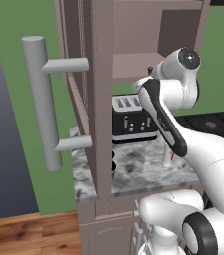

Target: Sort all alcoholic drinks to one cabinet, and non-alcoholic drinks to the other.

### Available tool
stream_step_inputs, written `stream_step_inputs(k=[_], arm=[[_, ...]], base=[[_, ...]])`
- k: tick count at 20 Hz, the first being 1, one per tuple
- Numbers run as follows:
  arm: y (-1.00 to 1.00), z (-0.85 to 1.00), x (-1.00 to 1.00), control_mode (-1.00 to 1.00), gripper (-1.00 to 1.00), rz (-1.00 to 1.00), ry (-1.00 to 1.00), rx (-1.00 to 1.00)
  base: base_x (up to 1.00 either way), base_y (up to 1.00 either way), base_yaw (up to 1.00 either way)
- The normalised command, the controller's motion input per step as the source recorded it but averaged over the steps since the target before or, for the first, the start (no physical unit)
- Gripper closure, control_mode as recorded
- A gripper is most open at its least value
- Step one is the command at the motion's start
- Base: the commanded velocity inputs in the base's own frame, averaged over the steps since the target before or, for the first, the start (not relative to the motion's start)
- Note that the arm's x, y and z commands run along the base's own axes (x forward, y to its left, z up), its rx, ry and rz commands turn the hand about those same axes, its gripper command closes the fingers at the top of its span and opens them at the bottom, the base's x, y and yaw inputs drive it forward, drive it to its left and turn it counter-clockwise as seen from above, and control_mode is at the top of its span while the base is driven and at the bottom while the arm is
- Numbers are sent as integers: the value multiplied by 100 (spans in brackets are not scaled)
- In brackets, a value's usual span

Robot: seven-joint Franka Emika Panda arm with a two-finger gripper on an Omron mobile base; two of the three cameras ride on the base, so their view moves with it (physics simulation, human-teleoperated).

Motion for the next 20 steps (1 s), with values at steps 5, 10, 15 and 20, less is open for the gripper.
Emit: stream_step_inputs(k=[5,10,15,20], arm=[[0,41,0,-100,100,1,-9,0],[0,36,0,-100,100,0,-8,3],[0,44,0,-100,100,0,-4,6],[-2,30,0,-100,100,0,-1,7]], base=[[0,0,0],[0,0,0],[0,0,0],[0,0,0]])
